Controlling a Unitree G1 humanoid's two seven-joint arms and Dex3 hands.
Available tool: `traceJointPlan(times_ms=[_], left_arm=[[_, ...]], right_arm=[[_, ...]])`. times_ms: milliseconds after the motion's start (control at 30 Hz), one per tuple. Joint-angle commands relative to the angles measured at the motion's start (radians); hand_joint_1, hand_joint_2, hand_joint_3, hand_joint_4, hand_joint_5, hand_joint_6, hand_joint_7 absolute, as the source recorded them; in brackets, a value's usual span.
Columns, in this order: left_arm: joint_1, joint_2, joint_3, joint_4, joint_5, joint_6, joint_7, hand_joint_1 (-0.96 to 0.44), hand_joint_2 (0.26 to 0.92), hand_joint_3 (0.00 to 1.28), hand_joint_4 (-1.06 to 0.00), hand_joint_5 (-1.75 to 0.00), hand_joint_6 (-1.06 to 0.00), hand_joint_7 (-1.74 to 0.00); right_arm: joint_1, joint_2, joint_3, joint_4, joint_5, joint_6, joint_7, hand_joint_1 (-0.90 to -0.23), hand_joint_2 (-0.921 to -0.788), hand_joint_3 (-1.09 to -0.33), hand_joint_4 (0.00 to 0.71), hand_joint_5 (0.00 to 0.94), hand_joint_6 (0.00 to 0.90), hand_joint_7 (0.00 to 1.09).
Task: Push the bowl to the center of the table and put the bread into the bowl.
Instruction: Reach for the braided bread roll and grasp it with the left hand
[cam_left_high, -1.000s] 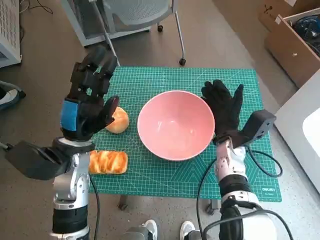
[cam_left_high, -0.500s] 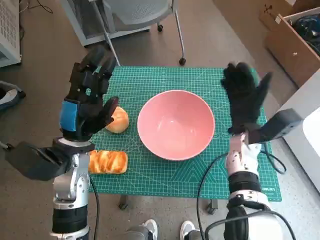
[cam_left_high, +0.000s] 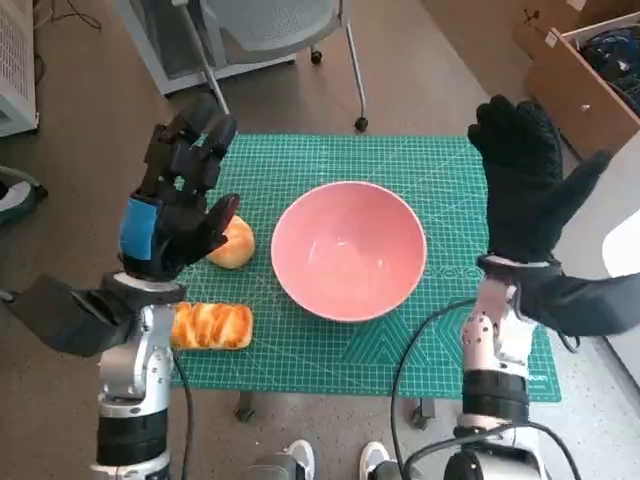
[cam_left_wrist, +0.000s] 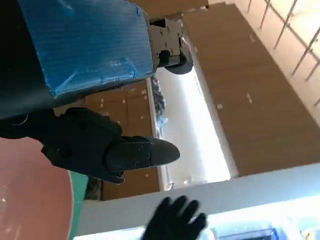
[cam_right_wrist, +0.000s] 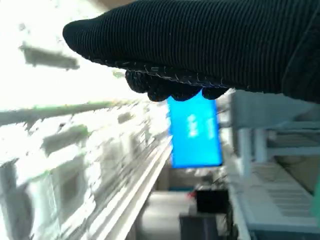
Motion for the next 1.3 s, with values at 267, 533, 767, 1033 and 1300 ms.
traceJointPlan(times_ms=[267,533,767,1033,1300], left_arm=[[0.095,0.341,0.000,-0.111,0.359,-0.009,-0.090,-0.40,0.832,0.26,-0.02,-0.26,0.00,-0.53],[0.155,0.430,0.005,-0.143,0.377,0.037,-0.151,-0.38,0.830,0.13,-0.09,-0.14,0.00,-0.55],[0.200,0.483,-0.015,-0.181,0.389,0.099,-0.223,-0.34,0.830,0.03,-0.19,-0.02,-0.13,-0.40],[0.232,0.553,-0.059,-0.197,0.383,0.177,-0.352,-0.25,0.764,0.00,-0.20,0.00,-0.29,-0.14],[0.236,0.566,-0.119,-0.187,0.428,0.215,-0.385,-0.24,0.760,0.00,-0.20,0.00,-0.32,-0.09]], right_arm=[[0.042,-0.020,0.037,-0.043,-0.051,0.021,-0.055,-0.490,-0.921,-0.615,0.317,0.019,0.163,0.53],[0.022,-0.027,0.053,-0.030,-0.051,0.020,-0.052,-0.491,-0.921,-0.605,0.328,0.020,0.156,0.53],[0.012,-0.032,0.072,-0.016,-0.057,0.021,-0.046,-0.495,-0.921,-0.600,0.310,0.008,0.134,0.52],[0.010,-0.034,0.080,0.001,-0.045,0.027,-0.031,-0.505,-0.921,-0.593,0.308,0.005,0.130,0.51],[0.018,-0.034,0.085,-0.020,-0.042,0.048,-0.039,-0.500,-0.921,-0.592,0.309,0.005,0.134,0.51]])
